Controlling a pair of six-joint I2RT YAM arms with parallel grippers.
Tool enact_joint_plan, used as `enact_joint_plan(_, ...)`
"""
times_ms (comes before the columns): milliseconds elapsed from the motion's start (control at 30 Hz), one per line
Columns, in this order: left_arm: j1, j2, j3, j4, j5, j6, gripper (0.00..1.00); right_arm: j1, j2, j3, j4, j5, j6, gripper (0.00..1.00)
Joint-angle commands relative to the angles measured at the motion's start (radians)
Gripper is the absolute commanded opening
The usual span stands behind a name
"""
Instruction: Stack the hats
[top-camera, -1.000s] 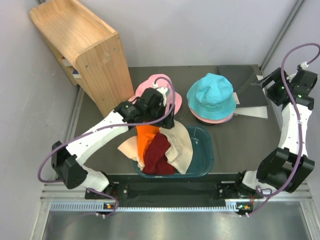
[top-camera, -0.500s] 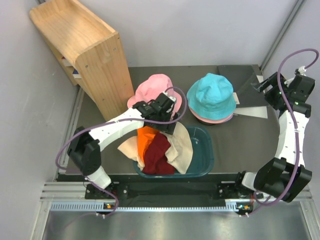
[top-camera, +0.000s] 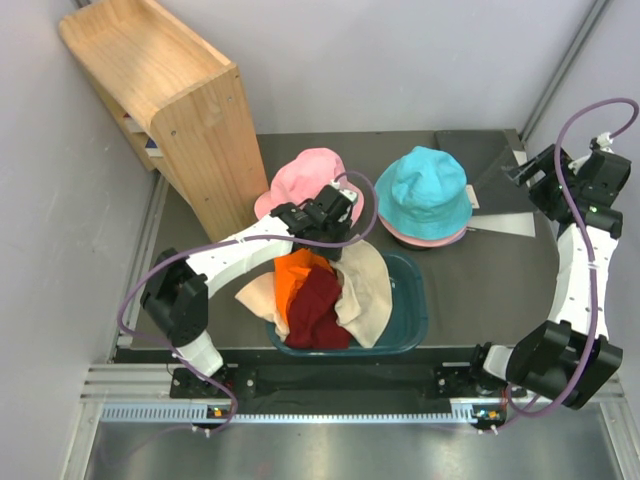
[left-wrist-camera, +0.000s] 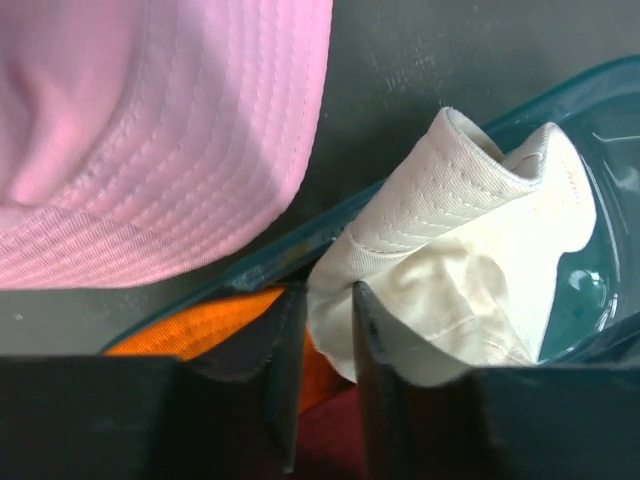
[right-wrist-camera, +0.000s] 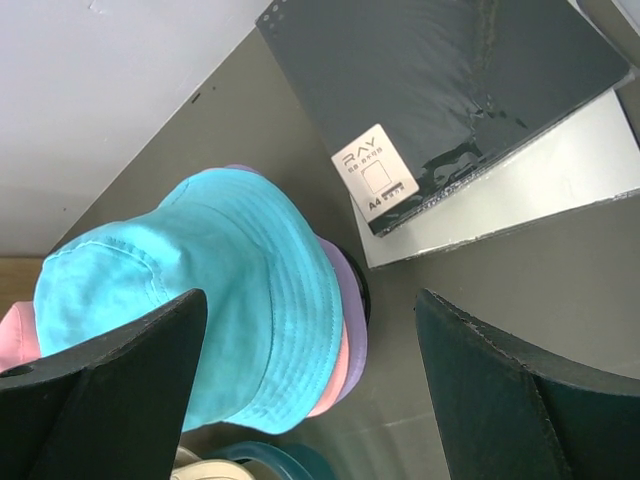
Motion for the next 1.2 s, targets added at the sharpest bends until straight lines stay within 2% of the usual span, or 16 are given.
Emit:
enact_joint_plan(0, -0.001, -0.005, 0.001, 0.066, -0.029, 0.004, 0.23, 0.010, 0.001, 0.082, 0.017, 0.016, -0.012, 0.84)
enact_joint_plan(33, 0.001, -0.010, 0.004, 0.065, -0.040, 0.011, 0.14, 0.012, 0.006, 0.096, 0.017, 0.021, -0.016, 0.84)
enact_joint_plan(100, -0.001, -0.013, 0.013, 0.065, -0.059, 0.018, 0.08, 0.012, 0.009, 0.137, 0.020, 0.024, -0.010, 0.84)
enact_joint_plan(133, -0.001, -0.016, 0.018, 0.065, -0.062, 0.026, 0.01, 0.012, 0.017, 0.151, 0.022, 0.022, -0.006, 0.84)
enact_joint_plan(433, -0.001, -0.082, 0.077, 0.048, -0.036, 0.041, 0.00, 0.013, -0.012, 0.266, 0.106, -0.080, 0.044, 0.84)
enact_joint_plan(500, 0.001, -0.121, 0.093, 0.048, -0.011, 0.044, 0.00, 0.022, -0.020, 0.285, 0.159, -0.151, 0.024, 0.84)
enact_joint_plan(600, 0.001, -0.198, 0.076, 0.106, 0.088, 0.072, 0.00, 0.085, -0.029, 0.263, 0.294, -0.299, -0.017, 0.84)
enact_joint_plan(633, 0.001, -0.221, 0.056, 0.128, 0.110, 0.077, 0.00, 0.117, -0.031, 0.236, 0.339, -0.409, -0.005, 0.84)
enact_joint_plan(700, -0.001, -0.279, 0.044, 0.163, 0.151, 0.084, 0.00, 0.166, -0.025, 0.216, 0.426, -0.474, 0.027, 0.83)
enact_joint_plan(833, 0.001, -0.341, 0.070, 0.137, 0.139, 0.081, 0.00, 0.388, -0.034, 0.225, 0.352, -0.424, -0.074, 0.81)
enact_joint_plan(1033, 0.001, -0.405, 0.074, 0.131, 0.093, 0.075, 0.00, 0.567, -0.089, 0.053, 0.480, -0.435, -0.014, 0.78)
enact_joint_plan(1167, 0.001, -0.427, 0.096, 0.134, 0.075, 0.055, 0.00, 0.657, -0.089, -0.005, 0.470, -0.459, -0.058, 0.77)
